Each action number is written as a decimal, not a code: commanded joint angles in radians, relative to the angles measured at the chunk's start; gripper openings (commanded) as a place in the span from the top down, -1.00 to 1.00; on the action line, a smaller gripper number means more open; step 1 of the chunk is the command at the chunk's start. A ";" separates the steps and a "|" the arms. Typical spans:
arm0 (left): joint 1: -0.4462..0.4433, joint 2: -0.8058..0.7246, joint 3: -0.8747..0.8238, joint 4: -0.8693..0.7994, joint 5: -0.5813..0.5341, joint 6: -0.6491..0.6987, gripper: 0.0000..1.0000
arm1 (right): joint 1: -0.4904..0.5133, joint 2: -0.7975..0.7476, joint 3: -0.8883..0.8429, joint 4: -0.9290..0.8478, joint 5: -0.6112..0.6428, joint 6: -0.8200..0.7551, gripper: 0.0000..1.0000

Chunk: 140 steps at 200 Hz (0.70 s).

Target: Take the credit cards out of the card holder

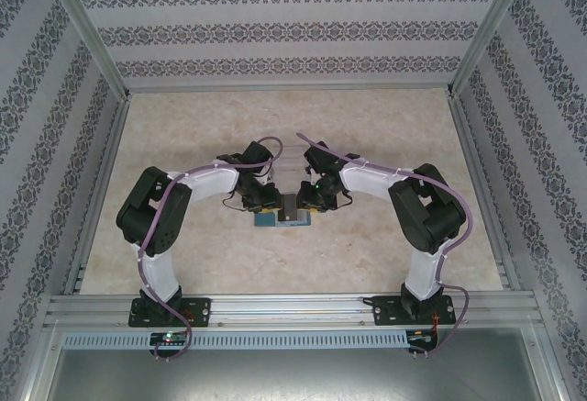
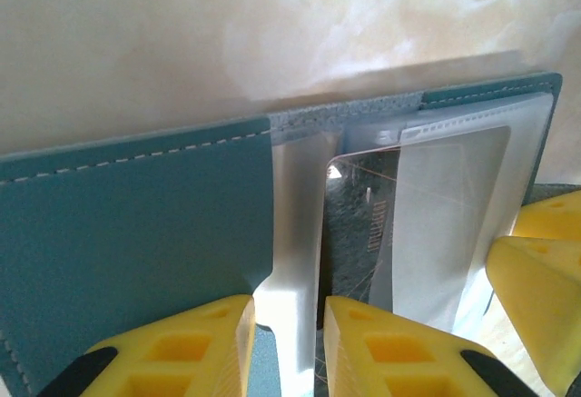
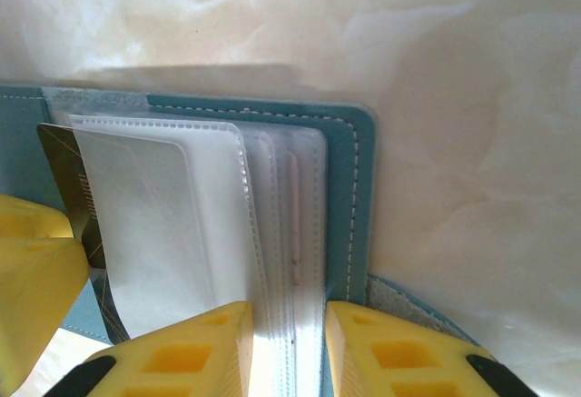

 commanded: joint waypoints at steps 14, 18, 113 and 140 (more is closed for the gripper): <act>0.007 -0.052 -0.014 -0.030 -0.054 -0.009 0.42 | 0.011 -0.015 0.014 -0.101 0.094 -0.017 0.45; 0.007 -0.055 -0.016 -0.022 -0.048 -0.014 0.42 | 0.012 -0.019 0.018 -0.104 0.093 -0.018 0.46; 0.015 -0.050 -0.087 0.168 0.078 -0.119 0.39 | 0.050 -0.064 0.085 -0.114 0.072 -0.013 0.47; 0.016 -0.063 -0.101 0.186 0.081 -0.121 0.41 | 0.054 -0.040 0.075 -0.067 0.020 -0.004 0.56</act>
